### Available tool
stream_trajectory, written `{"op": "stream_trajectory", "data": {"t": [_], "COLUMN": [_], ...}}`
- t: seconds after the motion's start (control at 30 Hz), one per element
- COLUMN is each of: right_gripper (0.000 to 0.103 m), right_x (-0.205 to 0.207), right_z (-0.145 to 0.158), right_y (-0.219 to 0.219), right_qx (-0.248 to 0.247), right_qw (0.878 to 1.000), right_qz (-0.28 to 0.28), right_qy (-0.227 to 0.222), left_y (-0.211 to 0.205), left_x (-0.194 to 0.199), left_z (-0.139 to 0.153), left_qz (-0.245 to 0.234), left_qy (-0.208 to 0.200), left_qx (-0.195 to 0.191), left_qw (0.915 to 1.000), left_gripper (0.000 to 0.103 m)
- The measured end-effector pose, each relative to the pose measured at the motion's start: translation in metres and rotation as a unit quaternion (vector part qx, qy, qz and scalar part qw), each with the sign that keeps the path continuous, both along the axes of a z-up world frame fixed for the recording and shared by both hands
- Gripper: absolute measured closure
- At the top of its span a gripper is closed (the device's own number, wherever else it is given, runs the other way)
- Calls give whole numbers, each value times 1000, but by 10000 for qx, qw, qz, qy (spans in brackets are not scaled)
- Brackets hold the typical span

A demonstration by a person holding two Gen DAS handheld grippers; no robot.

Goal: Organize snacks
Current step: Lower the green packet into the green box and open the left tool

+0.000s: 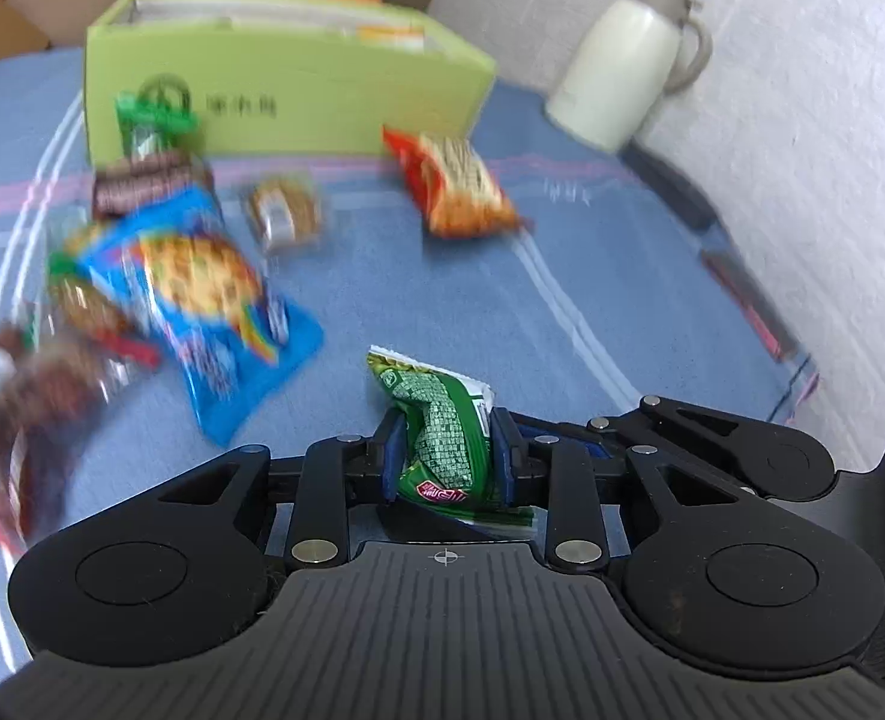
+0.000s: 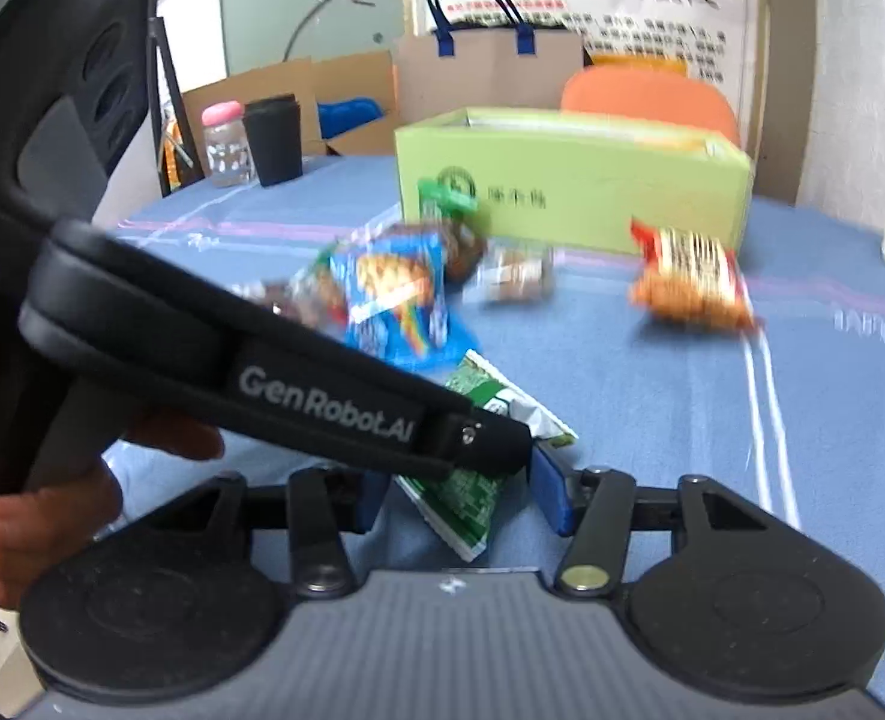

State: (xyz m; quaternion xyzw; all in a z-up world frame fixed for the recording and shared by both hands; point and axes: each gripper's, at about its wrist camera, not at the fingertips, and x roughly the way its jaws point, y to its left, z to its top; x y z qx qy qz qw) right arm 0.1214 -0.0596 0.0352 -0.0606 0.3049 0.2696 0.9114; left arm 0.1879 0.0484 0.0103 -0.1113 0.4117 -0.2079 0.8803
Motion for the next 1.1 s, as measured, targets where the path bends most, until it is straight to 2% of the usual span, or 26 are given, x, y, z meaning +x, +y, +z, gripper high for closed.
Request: {"op": "stream_trajectory", "data": {"t": [0.17, 0.33, 0.43, 0.53, 0.67, 0.7, 0.77, 0.8, 0.87, 0.9, 1.0, 1.1], "right_gripper": [42, 38, 38, 39, 38, 33, 22, 21, 17, 10, 9, 9], "right_x": [52, 144, 204, 251, 287, 292, 295, 288, 273, 261, 214, 171], "right_z": [40, 68, 68, 58, 42, 39, 40, 44, 60, 69, 86, 78], "right_y": [14, 28, 31, 35, 34, 34, 32, 27, 18, 14, 8, 14], "right_qx": [-146, -372, -321, -252, -139, -109, -60, -48, 65, 170, 348, 377], "right_qw": [9967, 9915, 9927, 9950, 9970, 9973, 9974, 9969, 9948, 9934, 9891, 9890], "right_qz": [220, 304, 348, 400, 430, 418, 349, 292, 162, 142, 300, 536], "right_qy": [-766, -1213, -1106, -876, -633, -599, -630, -735, -1000, -1122, -1399, -1326], "left_y": [19, 33, 38, 39, 39, 39, 42, 44, 52, 57, 76, 93], "left_x": [42, 123, 173, 217, 254, 257, 257, 253, 235, 223, 179, 130], "left_z": [50, 87, 94, 88, 66, 63, 62, 66, 83, 93, 121, 131], "left_qz": [246, 487, 636, 792, 897, 904, 987, 1017, 1097, 1117, 1199, 1234], "left_qy": [-467, -715, -738, -585, -408, -441, -559, -657, -1003, -1182, -1672, -1923], "left_qx": [-266, -316, -201, -97, 25, 90, 155, 133, 45, 18, -39, 42], "left_qw": [9983, 9957, 9950, 9951, 9951, 9949, 9934, 9925, 9889, 9867, 9786, 9735], "left_gripper": [97, 98, 98, 98, 98, 96, 74, 60, 54, 51, 35, 33]}}
